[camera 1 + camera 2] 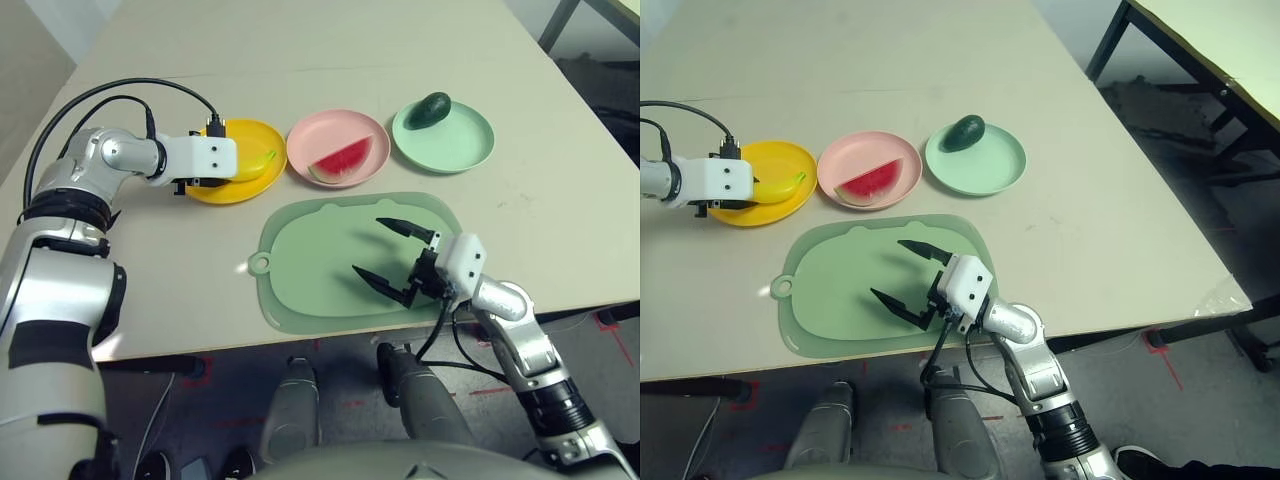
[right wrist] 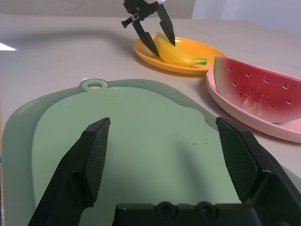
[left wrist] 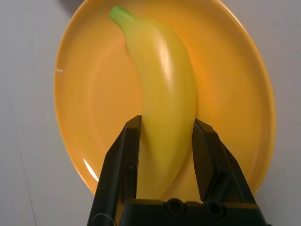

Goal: Place the fruits into color-matched plates.

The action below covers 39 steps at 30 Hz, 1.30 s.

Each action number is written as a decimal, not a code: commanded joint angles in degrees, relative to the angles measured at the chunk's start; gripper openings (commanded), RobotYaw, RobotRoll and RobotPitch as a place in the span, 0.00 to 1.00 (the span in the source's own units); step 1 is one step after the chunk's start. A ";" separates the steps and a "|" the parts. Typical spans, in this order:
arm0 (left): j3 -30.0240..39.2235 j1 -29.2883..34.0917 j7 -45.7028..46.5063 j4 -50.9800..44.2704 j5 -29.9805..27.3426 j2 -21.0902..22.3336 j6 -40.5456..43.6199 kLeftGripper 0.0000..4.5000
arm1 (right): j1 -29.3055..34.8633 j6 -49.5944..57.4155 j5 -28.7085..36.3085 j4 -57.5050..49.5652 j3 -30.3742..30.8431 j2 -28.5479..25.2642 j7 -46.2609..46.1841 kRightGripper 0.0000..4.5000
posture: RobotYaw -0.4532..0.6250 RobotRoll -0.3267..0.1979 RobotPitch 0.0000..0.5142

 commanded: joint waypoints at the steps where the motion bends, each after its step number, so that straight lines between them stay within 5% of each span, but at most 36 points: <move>1: 0.78 0.30 -0.65 -0.10 -0.09 0.24 -0.45 0.37 | 1.62 1.43 0.64 -1.78 0.97 -0.60 0.31 1.00 | 0.33 0.62 0.57; 21: 1.36 1.24 -2.93 -0.49 0.26 -0.40 -0.76 0.37 | 3.07 4.21 1.69 -4.93 1.18 -1.21 -0.19 1.00 | 0.31 0.62 0.59; 30: 1.52 1.37 -2.59 -0.37 0.68 -0.91 -0.74 1.00 | 2.27 4.07 1.99 -4.15 1.39 -1.05 0.10 1.00 | 0.30 0.62 0.58; 39: 3.51 1.32 -5.16 -1.12 -1.90 -0.23 -0.03 1.00 | 1.86 4.41 4.02 -3.30 -2.27 -2.15 -0.38 1.00 | 0.31 0.62 0.57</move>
